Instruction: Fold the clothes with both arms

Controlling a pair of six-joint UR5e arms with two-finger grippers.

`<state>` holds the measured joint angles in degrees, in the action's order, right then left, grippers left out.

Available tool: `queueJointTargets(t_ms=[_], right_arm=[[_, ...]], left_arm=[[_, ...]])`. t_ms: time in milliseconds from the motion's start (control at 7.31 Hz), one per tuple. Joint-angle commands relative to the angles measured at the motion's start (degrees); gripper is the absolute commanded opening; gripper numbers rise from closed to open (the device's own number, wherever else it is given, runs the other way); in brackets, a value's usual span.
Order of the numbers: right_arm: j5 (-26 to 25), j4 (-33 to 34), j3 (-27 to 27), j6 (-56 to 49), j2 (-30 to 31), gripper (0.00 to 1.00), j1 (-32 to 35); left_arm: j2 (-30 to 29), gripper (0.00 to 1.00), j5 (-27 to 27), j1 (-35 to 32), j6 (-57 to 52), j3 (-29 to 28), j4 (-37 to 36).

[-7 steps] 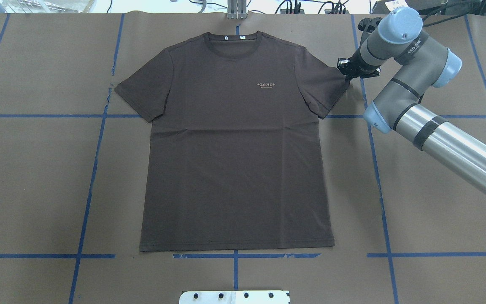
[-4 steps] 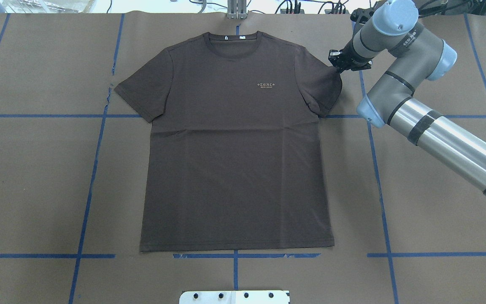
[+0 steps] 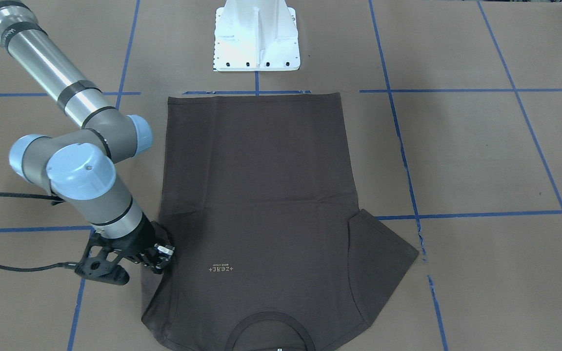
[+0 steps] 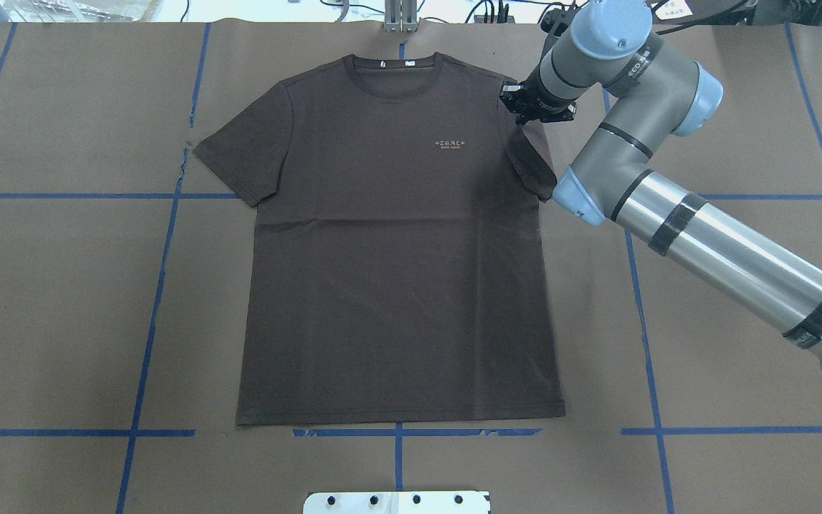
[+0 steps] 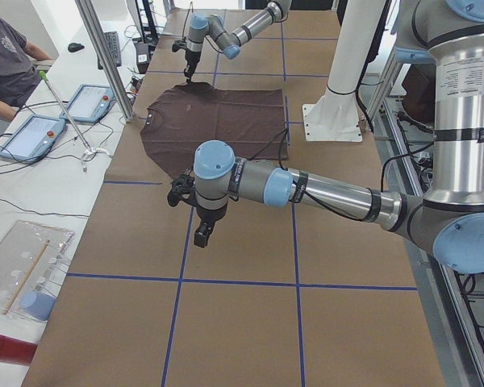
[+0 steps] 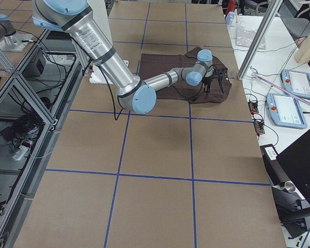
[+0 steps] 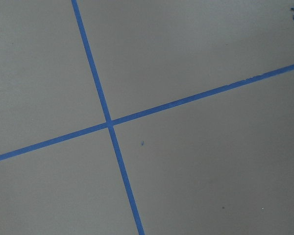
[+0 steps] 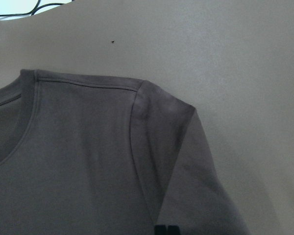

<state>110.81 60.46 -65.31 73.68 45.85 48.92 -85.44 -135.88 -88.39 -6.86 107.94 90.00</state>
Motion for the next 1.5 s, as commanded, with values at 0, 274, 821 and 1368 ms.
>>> queueJointTargets(t_ms=[0, 274, 821, 1368], right_arm=[[-2.7, 1.1, 3.1, 1.4, -3.6, 0.0, -1.6], [-3.8, 1.0, 7.3, 1.4, -6.7, 0.0, -2.0], [-5.9, 0.8, 9.3, 1.4, -7.4, 0.0, -2.5], [-7.1, 0.6, 12.4, 1.5, -9.6, 0.0, -2.6]], left_arm=[[0.0, 1.0, -0.1, 0.0, 0.0, 0.3, 0.0], [0.1, 1.0, -0.1, 0.0, 0.0, 0.3, 0.0], [0.1, 1.0, 0.0, -0.1, 0.0, 0.8, 0.0], [0.1, 1.0, -0.9, -0.1, -0.1, 1.0, 0.1]])
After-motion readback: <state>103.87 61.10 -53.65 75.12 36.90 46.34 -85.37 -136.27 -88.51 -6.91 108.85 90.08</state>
